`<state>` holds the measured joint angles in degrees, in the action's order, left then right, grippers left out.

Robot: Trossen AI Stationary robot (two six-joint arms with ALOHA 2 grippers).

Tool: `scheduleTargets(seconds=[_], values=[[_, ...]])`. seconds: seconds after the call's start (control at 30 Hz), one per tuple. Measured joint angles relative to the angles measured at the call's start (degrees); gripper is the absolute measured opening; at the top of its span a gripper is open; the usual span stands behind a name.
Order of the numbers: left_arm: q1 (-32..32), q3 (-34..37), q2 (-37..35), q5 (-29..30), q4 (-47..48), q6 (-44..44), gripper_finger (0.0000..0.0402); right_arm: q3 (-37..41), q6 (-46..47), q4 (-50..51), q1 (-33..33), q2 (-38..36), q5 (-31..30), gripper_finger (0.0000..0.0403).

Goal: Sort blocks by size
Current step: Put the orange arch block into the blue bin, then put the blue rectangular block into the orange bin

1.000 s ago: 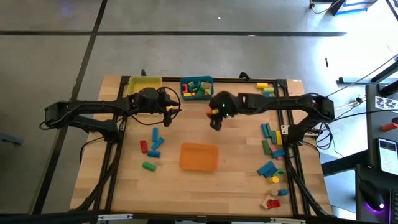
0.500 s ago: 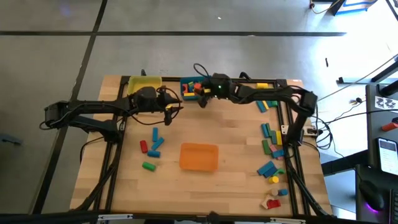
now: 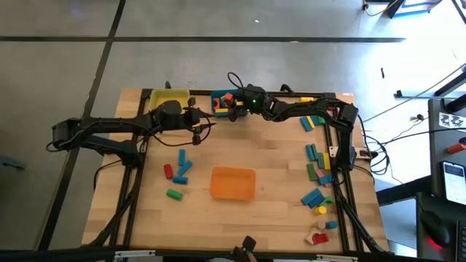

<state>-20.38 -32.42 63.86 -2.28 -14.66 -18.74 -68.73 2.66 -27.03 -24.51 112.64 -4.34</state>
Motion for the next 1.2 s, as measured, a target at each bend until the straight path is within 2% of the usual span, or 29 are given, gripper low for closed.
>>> scheduleTargets(seconds=[0.1,0.33,0.47,0.67,0.8,1.0,1.13,1.2], values=[[0.00,0.00,0.00,0.00,0.05,0.00,0.0127,0.00,0.00,-0.07,-0.04,-0.04,-1.59,0.0157],[0.00,0.00,0.00,0.00,0.55,0.15,0.0127,0.00,-0.14,0.84,-0.31,-0.62,-1.64,0.0227],[0.00,0.00,0.00,0.00,0.77,0.62,0.0127,0.00,-0.62,7.89,0.14,-6.53,0.26,0.0247],[-0.02,0.01,0.00,0.00,0.59,-2.29,0.0127,-0.02,0.71,33.38,2.92,-21.51,0.85,0.0251],[-0.01,0.00,0.00,-0.01,0.63,-2.26,0.0127,-0.07,7.03,51.89,5.67,-31.68,-1.35,0.0245],[-0.02,0.00,0.00,-0.02,0.61,-1.40,0.0127,-0.06,19.35,76.04,8.55,-42.29,-12.04,0.0235],[0.00,0.01,0.00,-0.02,0.42,-1.41,0.0127,0.15,28.94,90.32,11.15,-44.06,-19.77,0.0229],[-0.02,0.00,-0.02,-0.02,0.37,-1.40,0.0127,1.75,33.35,94.53,12.48,-44.05,-20.44,0.0226]])
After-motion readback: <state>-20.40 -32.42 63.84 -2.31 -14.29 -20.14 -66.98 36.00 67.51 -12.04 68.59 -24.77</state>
